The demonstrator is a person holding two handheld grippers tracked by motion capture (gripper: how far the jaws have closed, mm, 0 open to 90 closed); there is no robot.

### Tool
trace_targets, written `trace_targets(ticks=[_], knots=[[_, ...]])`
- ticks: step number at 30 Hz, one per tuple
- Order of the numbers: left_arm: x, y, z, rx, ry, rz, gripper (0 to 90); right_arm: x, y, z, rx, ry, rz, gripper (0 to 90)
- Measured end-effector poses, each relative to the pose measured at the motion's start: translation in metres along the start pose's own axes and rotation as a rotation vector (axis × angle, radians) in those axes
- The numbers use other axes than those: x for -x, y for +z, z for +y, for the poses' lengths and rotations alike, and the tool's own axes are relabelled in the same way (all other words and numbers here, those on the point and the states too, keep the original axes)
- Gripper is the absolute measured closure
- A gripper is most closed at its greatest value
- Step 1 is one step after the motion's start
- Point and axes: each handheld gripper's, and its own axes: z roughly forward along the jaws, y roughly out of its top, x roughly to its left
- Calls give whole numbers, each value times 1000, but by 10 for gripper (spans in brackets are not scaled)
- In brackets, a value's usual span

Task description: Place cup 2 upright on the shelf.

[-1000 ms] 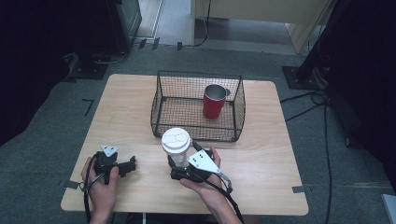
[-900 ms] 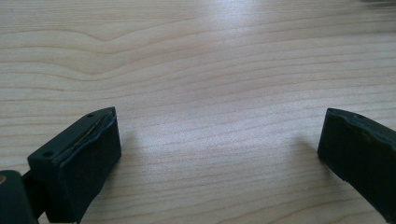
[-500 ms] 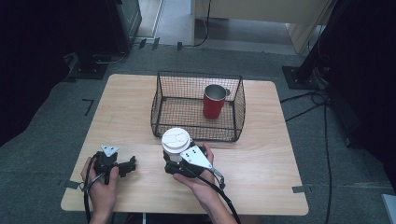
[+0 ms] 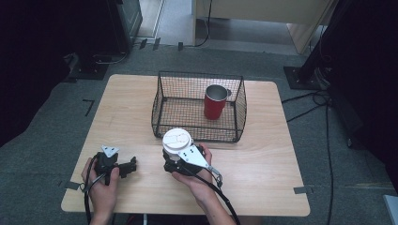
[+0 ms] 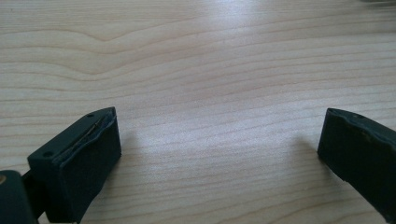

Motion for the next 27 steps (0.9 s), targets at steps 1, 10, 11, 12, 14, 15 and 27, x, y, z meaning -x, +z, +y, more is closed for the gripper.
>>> trace_targets(ticks=[1, 10, 11, 12, 14, 15, 27], knots=[[0, 0, 0, 0, 0, 0, 0, 0, 0, 0, 0, 0, 0, 164], [0, 0, 0, 0, 0, 0, 0, 2, -5, 6, 30, 24, -3, 165], [0, 0, 0, 0, 0, 0, 0, 2, -5, 6, 30, 24, -3, 165], [0, 0, 0, 0, 0, -1, 0, 2, -7, 7, 40, 26, 2, 164], [0, 0, 0, 0, 0, 0, 0, 2, -9, 9, 47, 28, 4, 164], [0, 0, 0, 0, 0, 0, 0, 2, -9, 9, 47, 28, 4, 164], [0, 0, 0, 0, 0, 0, 0, 7, -19, 21, 77, 41, 0, 163]])
